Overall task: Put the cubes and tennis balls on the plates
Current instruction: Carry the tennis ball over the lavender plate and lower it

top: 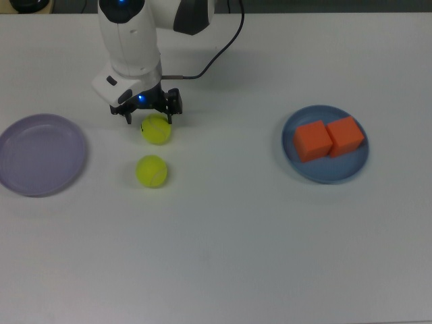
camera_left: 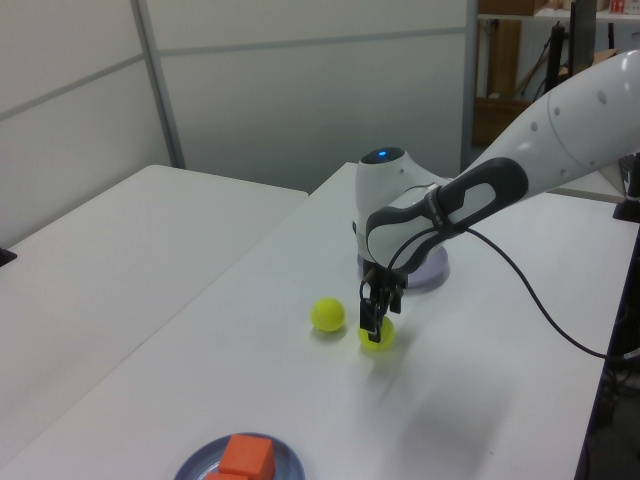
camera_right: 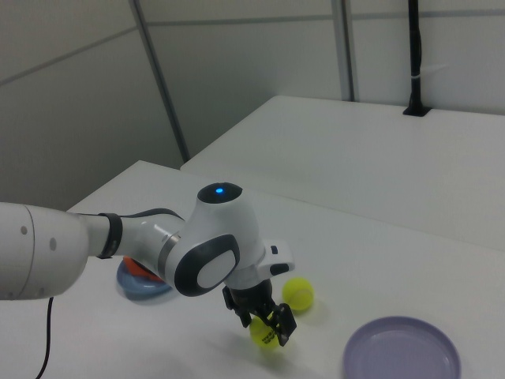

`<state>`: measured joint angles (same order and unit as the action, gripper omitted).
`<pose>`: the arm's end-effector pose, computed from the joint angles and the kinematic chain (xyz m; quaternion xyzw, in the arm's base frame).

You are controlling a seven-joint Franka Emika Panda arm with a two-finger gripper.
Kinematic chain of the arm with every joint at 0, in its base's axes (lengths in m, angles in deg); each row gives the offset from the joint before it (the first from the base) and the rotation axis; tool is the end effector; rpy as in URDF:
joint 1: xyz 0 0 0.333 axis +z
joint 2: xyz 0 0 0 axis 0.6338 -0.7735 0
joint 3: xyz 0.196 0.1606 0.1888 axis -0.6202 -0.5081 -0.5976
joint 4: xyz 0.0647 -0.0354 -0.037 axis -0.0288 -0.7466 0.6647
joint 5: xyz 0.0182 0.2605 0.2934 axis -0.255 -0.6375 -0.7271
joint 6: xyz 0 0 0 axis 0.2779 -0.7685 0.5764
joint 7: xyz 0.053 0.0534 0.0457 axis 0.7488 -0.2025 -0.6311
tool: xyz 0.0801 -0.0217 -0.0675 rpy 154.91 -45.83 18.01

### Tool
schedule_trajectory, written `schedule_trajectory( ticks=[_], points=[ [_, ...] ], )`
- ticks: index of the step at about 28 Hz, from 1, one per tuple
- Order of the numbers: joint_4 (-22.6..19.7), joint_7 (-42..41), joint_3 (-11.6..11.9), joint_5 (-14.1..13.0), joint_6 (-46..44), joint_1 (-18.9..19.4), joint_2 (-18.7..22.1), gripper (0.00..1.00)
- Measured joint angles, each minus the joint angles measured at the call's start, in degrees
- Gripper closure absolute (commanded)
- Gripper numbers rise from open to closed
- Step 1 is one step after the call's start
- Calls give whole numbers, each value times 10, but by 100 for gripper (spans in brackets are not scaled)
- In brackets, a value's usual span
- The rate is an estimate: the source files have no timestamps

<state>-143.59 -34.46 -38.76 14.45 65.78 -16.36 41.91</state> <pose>0.5725 0.0621 0.3338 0.9941 0.1074 0.0135 0.0037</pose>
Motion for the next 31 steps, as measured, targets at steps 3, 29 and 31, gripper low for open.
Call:
schedule_trajectory(
  ticks=[3, 29, 31],
  points=[
    [0, 0, 0, -3, 4, 1, -4, 43],
    [67, -45, 31, -45, -19, 3, 15, 90],
    [85, -49, 48, -57, -26, 1, 17, 90]
  ],
)
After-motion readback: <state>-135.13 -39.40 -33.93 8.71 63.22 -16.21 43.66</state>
